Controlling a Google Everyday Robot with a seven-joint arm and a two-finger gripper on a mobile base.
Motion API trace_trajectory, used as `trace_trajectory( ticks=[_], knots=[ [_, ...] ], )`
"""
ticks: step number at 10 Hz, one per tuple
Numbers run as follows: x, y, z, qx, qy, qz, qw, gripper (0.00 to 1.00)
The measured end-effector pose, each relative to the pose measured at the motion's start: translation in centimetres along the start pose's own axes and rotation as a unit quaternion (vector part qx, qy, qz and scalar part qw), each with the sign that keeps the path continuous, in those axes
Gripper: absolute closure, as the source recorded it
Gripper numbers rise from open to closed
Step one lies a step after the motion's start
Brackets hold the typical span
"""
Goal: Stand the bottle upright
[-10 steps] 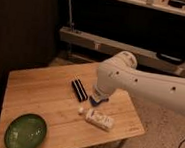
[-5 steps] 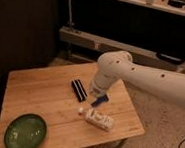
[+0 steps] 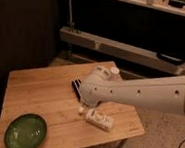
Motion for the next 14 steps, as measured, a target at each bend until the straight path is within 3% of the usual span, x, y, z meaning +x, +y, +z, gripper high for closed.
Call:
trace_trajectory(
  ticks=[3, 6, 10, 14],
  knots=[
    [-0.9, -0.2, 1.6, -0.014, 0.004, -0.01, 0.9998, 0.2],
    [-1.3, -0.4, 2.5, -0.023, -0.006, -0.002, 0.9997, 0.2],
    [-1.5, -0.3, 4.4, -0.009, -0.023, 0.008, 0.9997, 0.2],
    [-1.9, 0.0, 6.0, 0.032, -0.025, 0.014, 0.9991, 0.2]
  ],
)
